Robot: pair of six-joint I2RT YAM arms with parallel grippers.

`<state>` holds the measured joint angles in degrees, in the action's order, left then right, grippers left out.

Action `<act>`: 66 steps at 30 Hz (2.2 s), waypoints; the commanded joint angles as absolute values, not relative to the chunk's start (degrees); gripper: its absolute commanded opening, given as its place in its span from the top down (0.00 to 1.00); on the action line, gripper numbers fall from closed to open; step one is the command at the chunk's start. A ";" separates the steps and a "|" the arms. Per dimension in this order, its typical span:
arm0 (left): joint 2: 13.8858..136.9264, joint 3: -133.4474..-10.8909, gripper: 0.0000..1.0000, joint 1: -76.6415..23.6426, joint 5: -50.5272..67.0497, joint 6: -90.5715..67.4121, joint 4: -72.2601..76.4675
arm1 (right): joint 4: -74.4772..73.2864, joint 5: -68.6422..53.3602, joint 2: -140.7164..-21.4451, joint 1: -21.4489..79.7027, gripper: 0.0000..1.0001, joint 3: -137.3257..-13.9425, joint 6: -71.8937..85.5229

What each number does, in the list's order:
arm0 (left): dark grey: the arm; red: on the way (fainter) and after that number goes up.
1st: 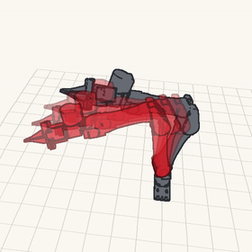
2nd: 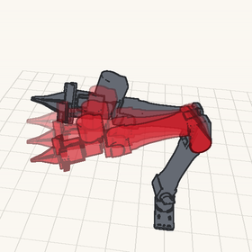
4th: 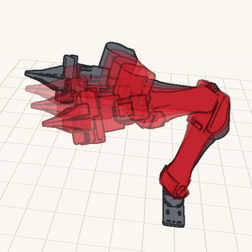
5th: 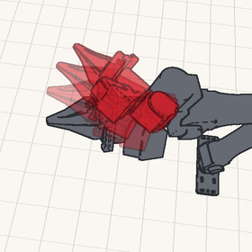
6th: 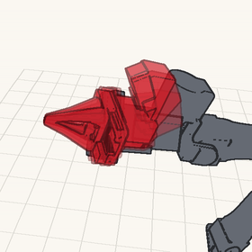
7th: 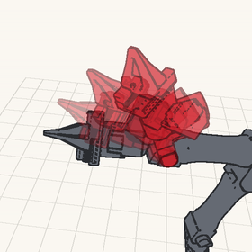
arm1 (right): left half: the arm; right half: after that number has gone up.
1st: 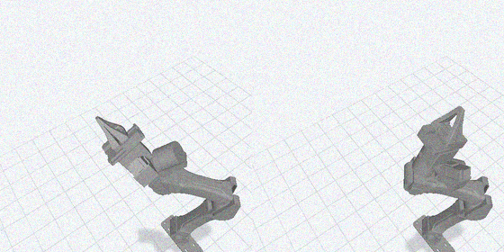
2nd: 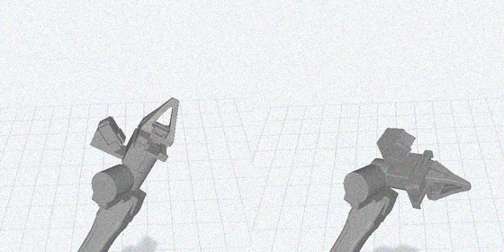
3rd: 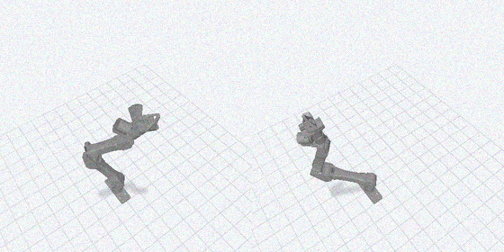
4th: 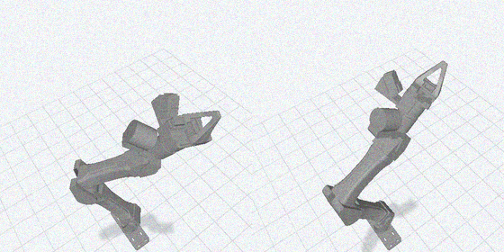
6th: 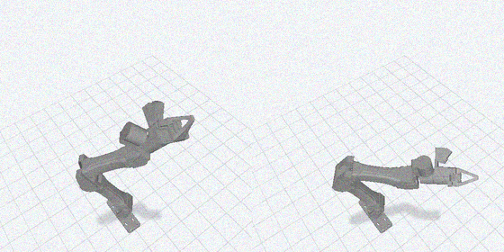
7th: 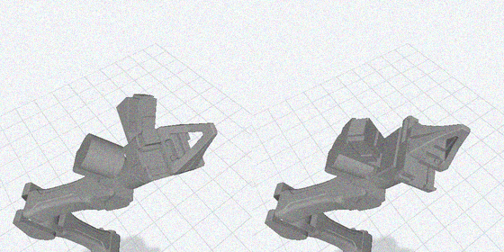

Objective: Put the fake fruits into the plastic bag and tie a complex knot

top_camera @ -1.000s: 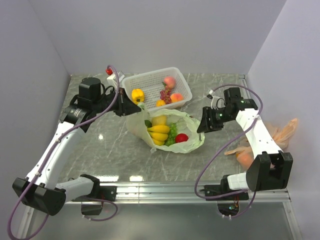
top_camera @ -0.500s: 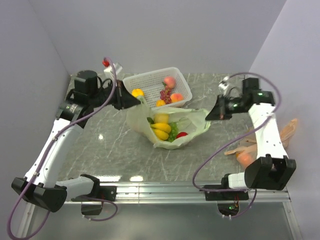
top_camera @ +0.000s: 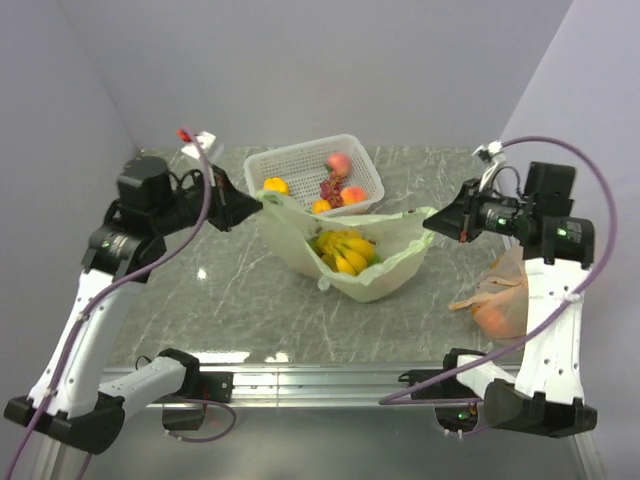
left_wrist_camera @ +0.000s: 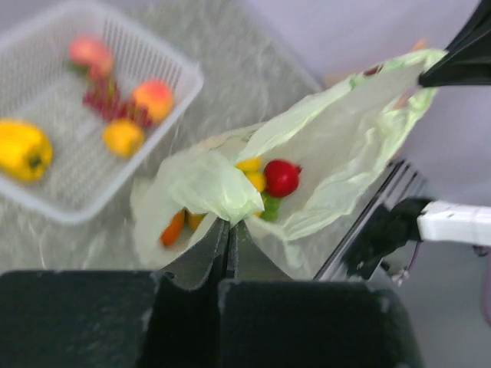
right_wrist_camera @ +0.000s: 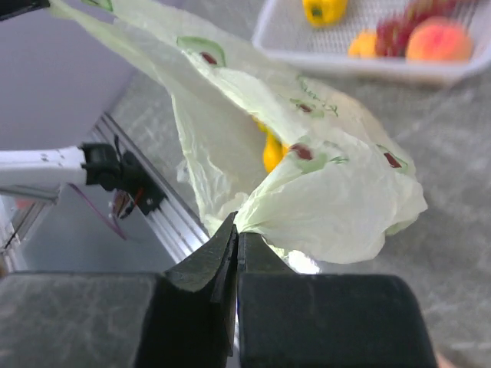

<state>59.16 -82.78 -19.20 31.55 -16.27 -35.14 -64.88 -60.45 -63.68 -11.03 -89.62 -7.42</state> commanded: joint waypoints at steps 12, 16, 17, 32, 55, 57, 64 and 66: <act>59.52 -93.63 1.00 -19.07 30.15 -17.22 -34.01 | -63.37 -58.19 -66.89 -9.14 1.00 -96.61 -5.54; 56.69 -84.48 1.00 -19.07 29.09 -20.82 -32.88 | -62.75 -56.43 -66.88 -7.91 1.00 -89.75 -5.80; 56.52 -83.07 1.00 -19.07 29.27 -22.22 -31.83 | -62.23 -56.16 -67.23 -7.21 1.00 -88.69 -5.45; 64.86 -82.27 1.00 -18.02 28.92 -26.36 -29.44 | -55.85 -55.38 -62.33 -3.08 0.29 -73.23 -9.59; 68.64 -100.26 1.00 -16.00 33.39 -14.36 -35.23 | -41.05 -57.55 -53.79 -4.03 1.00 -80.75 2.86; 68.29 -103.53 1.00 -16.08 34.01 -11.18 -37.52 | -40.96 -58.09 -53.88 -4.66 1.00 -86.12 5.96; 61.62 -90.73 1.00 -16.08 34.10 -4.75 -44.21 | -41.75 -56.08 -53.70 -4.66 1.00 -82.97 6.42; 59.86 -89.30 1.00 -16.00 32.00 -4.48 -44.03 | -41.75 -55.46 -53.79 -4.75 1.00 -81.22 5.55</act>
<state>60.42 -91.70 -16.21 33.12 -7.92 -42.57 -40.86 -56.49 -51.75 -4.38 -83.83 5.02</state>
